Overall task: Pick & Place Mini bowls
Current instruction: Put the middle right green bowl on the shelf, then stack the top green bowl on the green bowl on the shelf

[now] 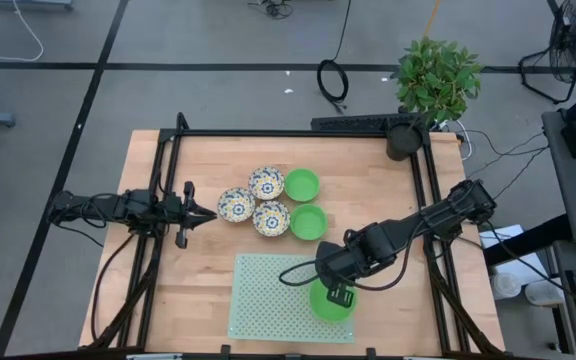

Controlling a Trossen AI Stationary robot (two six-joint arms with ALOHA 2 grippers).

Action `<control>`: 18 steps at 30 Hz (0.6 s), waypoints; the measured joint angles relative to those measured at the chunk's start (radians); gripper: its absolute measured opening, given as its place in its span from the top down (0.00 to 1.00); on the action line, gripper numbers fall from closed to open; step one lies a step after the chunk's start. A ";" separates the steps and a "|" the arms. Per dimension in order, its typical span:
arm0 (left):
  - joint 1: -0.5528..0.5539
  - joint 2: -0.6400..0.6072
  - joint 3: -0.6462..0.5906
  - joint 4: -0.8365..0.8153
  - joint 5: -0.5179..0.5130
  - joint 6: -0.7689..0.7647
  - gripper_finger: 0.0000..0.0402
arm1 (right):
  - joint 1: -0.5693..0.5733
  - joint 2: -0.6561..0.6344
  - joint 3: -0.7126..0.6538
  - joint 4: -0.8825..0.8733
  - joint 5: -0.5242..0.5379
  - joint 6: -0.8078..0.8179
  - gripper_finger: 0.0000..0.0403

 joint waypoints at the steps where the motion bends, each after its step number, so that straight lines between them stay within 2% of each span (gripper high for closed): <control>1: 0.000 0.000 0.000 0.000 0.000 0.000 0.91 | -0.001 0.000 0.000 0.001 0.000 0.008 0.93; 8: 0.000 0.000 0.000 0.000 0.000 0.000 0.91 | -0.020 -0.018 0.000 0.005 -0.005 0.041 0.81; 14: 0.000 0.000 0.000 0.000 0.000 0.000 0.91 | -0.042 -0.091 0.000 0.036 0.002 0.041 0.75; 18: 0.000 0.000 0.000 0.000 0.000 0.000 0.91 | -0.060 -0.153 0.000 0.077 0.107 -0.029 0.73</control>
